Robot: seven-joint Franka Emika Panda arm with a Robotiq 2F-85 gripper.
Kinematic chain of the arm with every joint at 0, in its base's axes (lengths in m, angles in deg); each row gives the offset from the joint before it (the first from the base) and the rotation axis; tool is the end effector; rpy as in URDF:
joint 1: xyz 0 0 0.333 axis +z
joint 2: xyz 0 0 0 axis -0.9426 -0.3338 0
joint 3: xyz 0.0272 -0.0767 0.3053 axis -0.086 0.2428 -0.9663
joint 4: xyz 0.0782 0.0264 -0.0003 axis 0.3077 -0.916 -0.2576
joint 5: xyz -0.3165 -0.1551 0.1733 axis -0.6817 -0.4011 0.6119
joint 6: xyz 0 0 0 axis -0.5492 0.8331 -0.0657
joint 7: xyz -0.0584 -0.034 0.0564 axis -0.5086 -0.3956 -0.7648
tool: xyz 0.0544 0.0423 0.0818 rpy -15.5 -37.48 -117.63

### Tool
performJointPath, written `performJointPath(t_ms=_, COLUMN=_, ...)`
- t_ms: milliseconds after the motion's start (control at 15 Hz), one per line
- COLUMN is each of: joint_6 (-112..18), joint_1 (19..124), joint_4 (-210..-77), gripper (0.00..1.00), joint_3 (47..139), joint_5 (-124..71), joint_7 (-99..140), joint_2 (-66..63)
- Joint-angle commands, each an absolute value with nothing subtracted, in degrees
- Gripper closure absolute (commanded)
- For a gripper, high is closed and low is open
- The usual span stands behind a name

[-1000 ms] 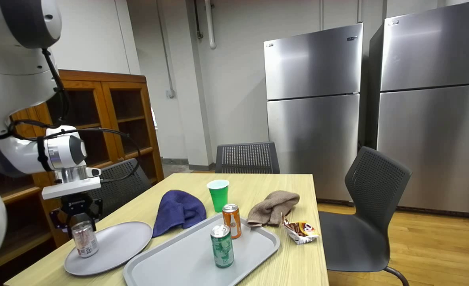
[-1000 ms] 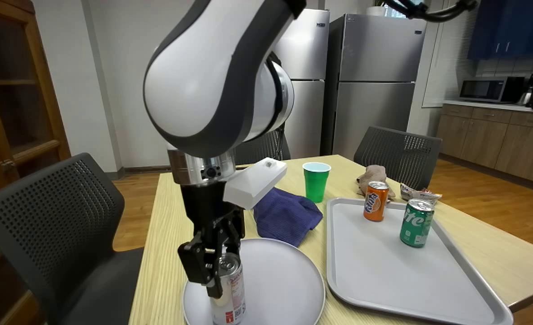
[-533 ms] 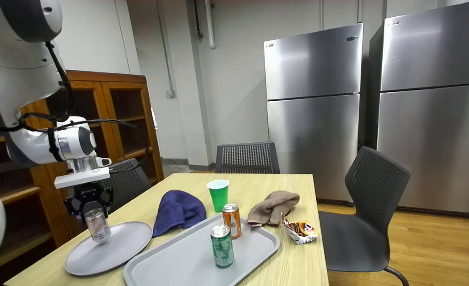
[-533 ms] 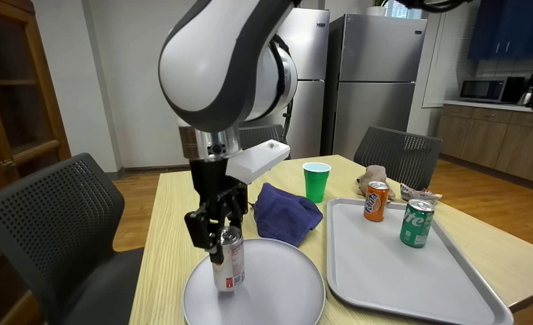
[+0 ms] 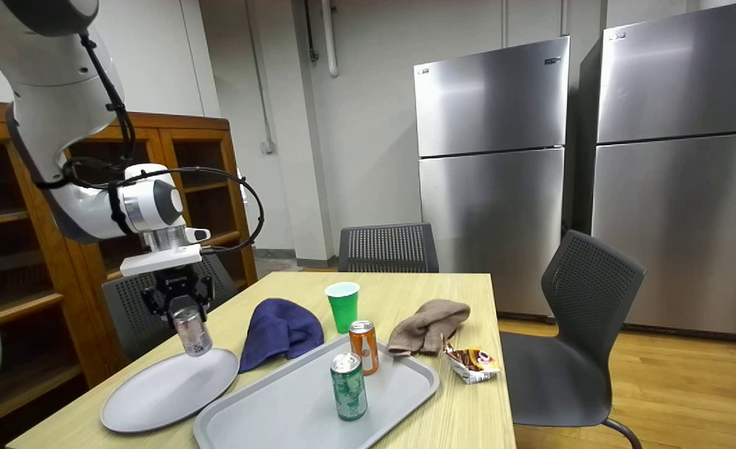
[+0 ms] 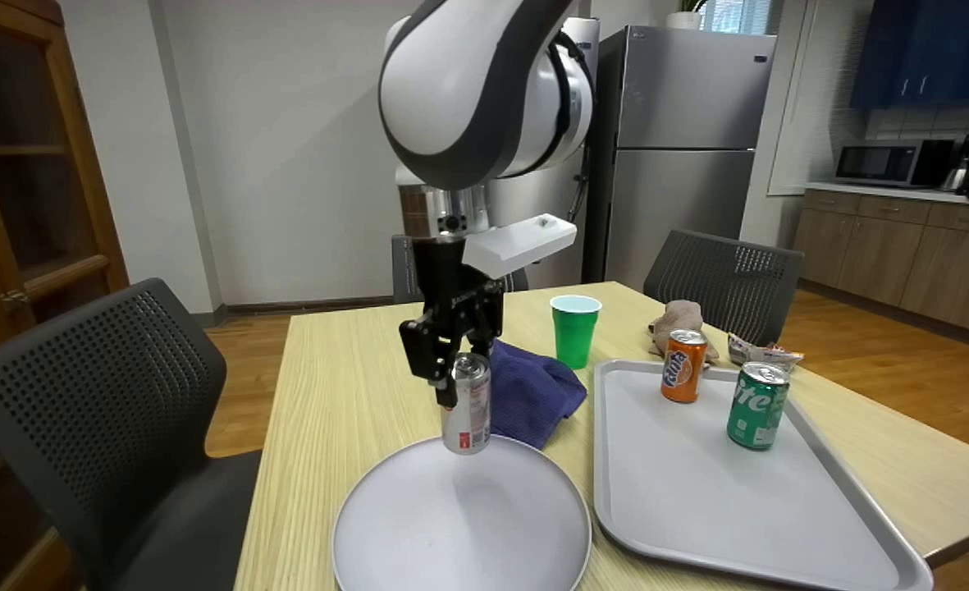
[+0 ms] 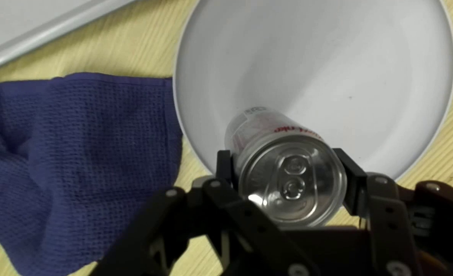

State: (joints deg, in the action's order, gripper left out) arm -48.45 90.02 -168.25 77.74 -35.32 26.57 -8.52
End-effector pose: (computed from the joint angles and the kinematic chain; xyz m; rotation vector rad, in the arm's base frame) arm 0.5071 0.2989 0.2359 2.8834 1.0565 -0.0743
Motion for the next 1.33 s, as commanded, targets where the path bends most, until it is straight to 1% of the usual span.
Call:
performJointPath(t_ms=0, joint_6=-48.32, joint_1=88.21, joint_4=-172.42, gripper=0.61, joint_3=78.9, joint_5=-34.85, joint_7=23.45, joint_2=-3.6)
performJointPath(t_ms=800, joint_6=-48.31, joint_1=81.57, joint_4=-181.21, gripper=0.61, joint_3=83.53, joint_5=-32.94, joint_7=19.76, joint_2=2.82)
performJointPath(t_ms=1267, joint_6=-48.32, joint_1=77.64, joint_4=-182.7, gripper=0.61, joint_3=86.08, joint_5=-31.9, joint_7=21.01, joint_2=2.1)
